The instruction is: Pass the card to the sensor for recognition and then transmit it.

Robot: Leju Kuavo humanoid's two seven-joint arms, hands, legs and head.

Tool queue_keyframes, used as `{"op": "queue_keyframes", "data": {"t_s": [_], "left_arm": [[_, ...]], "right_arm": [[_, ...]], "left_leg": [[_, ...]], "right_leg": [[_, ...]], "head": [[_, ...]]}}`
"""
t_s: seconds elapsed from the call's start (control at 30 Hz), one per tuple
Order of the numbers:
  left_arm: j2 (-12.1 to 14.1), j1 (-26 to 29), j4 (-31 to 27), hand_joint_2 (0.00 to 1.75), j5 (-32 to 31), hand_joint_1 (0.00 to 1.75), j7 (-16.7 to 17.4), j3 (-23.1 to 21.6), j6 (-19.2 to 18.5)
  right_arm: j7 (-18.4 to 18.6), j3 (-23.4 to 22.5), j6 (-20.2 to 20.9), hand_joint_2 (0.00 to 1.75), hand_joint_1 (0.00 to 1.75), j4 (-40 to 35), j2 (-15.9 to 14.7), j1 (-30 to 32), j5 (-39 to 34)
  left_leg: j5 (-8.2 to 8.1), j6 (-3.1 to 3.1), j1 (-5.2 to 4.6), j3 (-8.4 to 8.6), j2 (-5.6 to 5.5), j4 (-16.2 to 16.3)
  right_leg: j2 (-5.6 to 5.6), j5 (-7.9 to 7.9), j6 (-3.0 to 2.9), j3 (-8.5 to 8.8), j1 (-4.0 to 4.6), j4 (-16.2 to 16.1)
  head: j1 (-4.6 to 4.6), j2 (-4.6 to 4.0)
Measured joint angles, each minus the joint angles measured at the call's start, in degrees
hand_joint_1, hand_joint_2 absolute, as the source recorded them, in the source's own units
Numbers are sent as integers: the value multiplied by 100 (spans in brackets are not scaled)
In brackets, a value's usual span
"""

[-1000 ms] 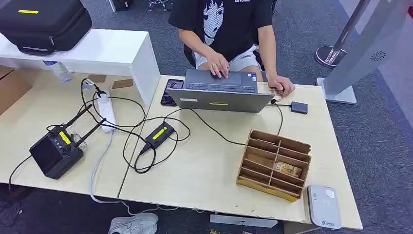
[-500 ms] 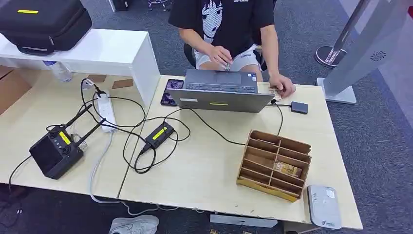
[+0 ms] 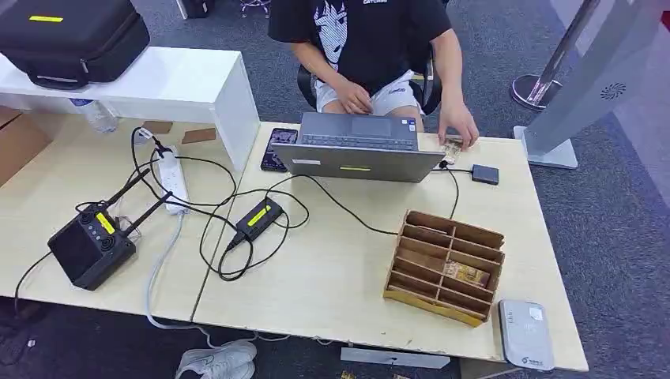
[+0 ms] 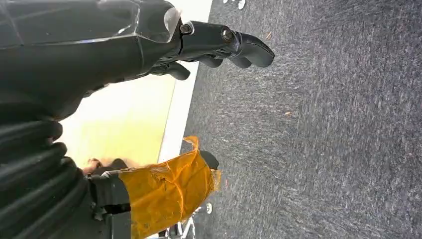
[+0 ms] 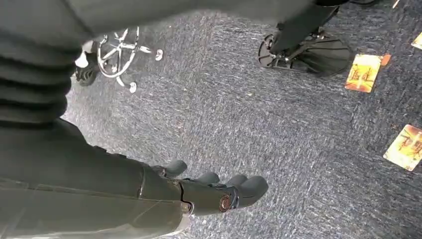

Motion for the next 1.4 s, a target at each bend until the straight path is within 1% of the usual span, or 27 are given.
{"op": "queue_keyframes", "data": {"t_s": [0.1,0.2,0.33,0.4,0.43,0.47,0.5,0.53,0.57,0.6,0.63,0.7,0.77,0.8,0.83,0.93,1.03,1.13,1.23,1.3,1.4], "left_arm": [[-13,-2,0,175,0,0,0,11,2],[-15,-3,0,175,2,0,-58,39,4],[-15,-2,0,175,-44,0,-444,39,55],[-15,-3,0,175,-109,0,-588,39,77],[-15,-4,0,175,-155,0,-660,35,138],[-15,-6,0,175,-203,0,-745,20,258],[-17,-3,0,175,-264,0,-875,-11,544],[-20,3,0,175,-313,0,-952,-33,808],[-39,7,-4,175,-424,0,-1161,-90,1405],[-50,6,-29,175,-490,0,-1224,-118,1682],[-88,15,-112,175,-575,0,-1268,-147,1839],[-223,66,-471,175,-809,0,-1423,-153,1899],[-405,135,-963,175,-1273,0,-1701,-127,1908],[-482,188,-1292,175,-1550,0,-1768,-179,1915],[-531,258,-1511,175,-1569,0,-1715,-304,1921],[-557,432,-1916,175,-1567,0,-1447,-992,1926],[-551,469,-1998,175,-1528,0,-1331,-1207,1939],[-546,400,-1822,175,-1328,0,-1347,-1149,1939],[-505,285,-1413,175,-1019,0,-1477,-840,1939],[-477,247,-1231,175,-949,0,-1510,-671,1939],[-437,210,-1060,175,-933,0,-1515,-534,1939]], "right_arm": [[0,24,0,0,0,0,-2,1,-2],[103,26,-31,0,0,0,-4,5,-42],[151,24,-26,0,0,0,-11,29,-33],[171,24,145,0,0,0,-13,29,-61],[263,22,313,0,0,2,-15,26,-158],[334,7,484,0,0,2,-17,28,-255],[382,-41,679,0,0,2,-24,41,-354],[385,-74,737,0,0,2,-26,66,-398],[367,-135,748,0,0,2,-24,100,-463],[343,-166,745,0,0,4,-24,127,-492],[308,-201,728,0,0,9,-24,160,-525],[260,-273,691,0,0,13,-24,221,-542],[265,-328,660,0,0,26,-22,265,-549],[295,-361,656,0,0,31,-20,275,-551],[324,-395,658,0,0,33,-17,285,-566],[380,-463,752,0,0,46,-9,318,-647],[391,-548,844,0,0,52,9,321,-643],[411,-566,833,0,0,52,15,320,-594],[389,-564,776,0,0,52,15,312,-416],[391,-564,750,0,0,52,15,308,-385],[391,-564,730,0,0,52,15,305,-358]], "left_leg": [[0,0,0,0,0,0],[0,0,0,0,0,0],[0,0,0,-1,0,0],[-1,0,0,0,2,0],[0,0,0,0,2,0],[0,0,0,1,2,0],[0,0,1,1,2,0],[0,0,1,1,1,0],[0,0,0,0,-1,0],[0,0,0,0,-1,0],[0,0,0,0,1,0],[0,0,0,0,3,0],[-1,0,1,-2,2,0],[-1,0,0,-2,3,0],[-5,-5,0,0,6,0],[-6,-3,-1,1,8,0],[-6,-4,1,2,7,0],[-6,-4,1,1,7,0],[-6,-4,1,1,8,0],[-6,-4,0,1,8,0],[-6,-4,0,1,7,0]], "right_leg": [[0,0,0,0,0,0],[0,0,0,-1,0,0],[0,0,0,-1,0,0],[1,0,0,-1,0,0],[1,0,0,-2,0,0],[1,0,0,-3,0,0],[1,0,0,-10,0,0],[1,0,0,-8,1,0],[-1,0,0,-2,0,0],[-1,0,0,-1,-1,0],[0,0,0,-1,0,0],[1,0,0,-1,-1,0],[1,0,0,-1,0,-1],[1,-1,0,-1,0,-1],[2,-1,0,-1,0,-1],[5,-1,0,-3,-1,-1],[4,-1,0,-2,1,0],[4,-1,0,-1,1,0],[5,-1,0,-1,1,0],[5,-1,0,-1,0,0],[5,-1,0,-1,0,-1]], "head": [[0,0],[0,0],[0,0],[0,0],[0,0],[2,0],[2,0],[2,0],[2,0],[0,0],[0,0],[0,0],[2,0],[7,0],[2,0],[0,0],[0,0],[0,0],[2,0],[0,0],[2,0]]}}
